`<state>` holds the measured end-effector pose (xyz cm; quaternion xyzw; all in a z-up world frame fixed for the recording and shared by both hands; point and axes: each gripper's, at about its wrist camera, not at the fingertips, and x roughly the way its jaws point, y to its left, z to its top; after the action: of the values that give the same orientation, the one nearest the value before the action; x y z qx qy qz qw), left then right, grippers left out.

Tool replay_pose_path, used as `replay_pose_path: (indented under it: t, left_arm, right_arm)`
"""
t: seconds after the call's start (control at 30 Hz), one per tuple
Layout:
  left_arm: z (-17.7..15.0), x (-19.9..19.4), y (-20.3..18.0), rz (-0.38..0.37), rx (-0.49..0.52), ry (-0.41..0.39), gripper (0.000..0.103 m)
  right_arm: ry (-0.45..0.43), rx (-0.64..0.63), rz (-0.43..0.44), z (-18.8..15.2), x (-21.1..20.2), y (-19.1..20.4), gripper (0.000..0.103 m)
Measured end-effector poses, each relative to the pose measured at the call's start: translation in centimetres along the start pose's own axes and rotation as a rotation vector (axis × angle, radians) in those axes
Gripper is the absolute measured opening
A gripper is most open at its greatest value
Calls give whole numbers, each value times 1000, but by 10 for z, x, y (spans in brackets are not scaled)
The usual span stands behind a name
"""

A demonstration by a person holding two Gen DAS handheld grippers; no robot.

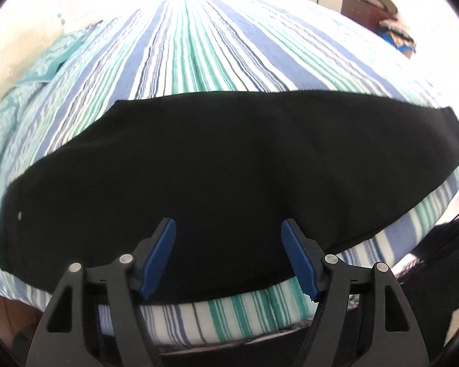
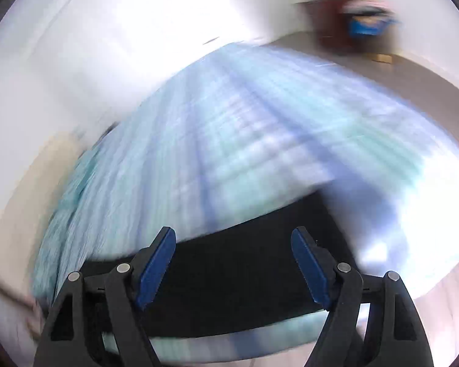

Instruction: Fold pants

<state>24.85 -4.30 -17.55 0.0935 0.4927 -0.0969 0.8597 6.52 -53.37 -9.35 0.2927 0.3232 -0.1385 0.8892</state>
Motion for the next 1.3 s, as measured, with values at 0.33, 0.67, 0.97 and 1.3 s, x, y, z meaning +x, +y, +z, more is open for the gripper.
replay_pose_path:
  t: [0.33,0.67,0.97,1.3]
  left_arm:
    - [-6,-2,-8,17,-3,13,74]
    - [-18,4,4,21,-56,34,74]
    - [-19,0,30,-15,-174,-11,74]
    - [-45,-10,87,-15,-292,-73,74]
  right_arm:
    - [395,131,135,-5,70,-86,72]
    - [379,184,163,-18,67,-101,20]
    - [257,300,473,-30,39,-14,18]
    - [458,203,703,-123,124,232,18]
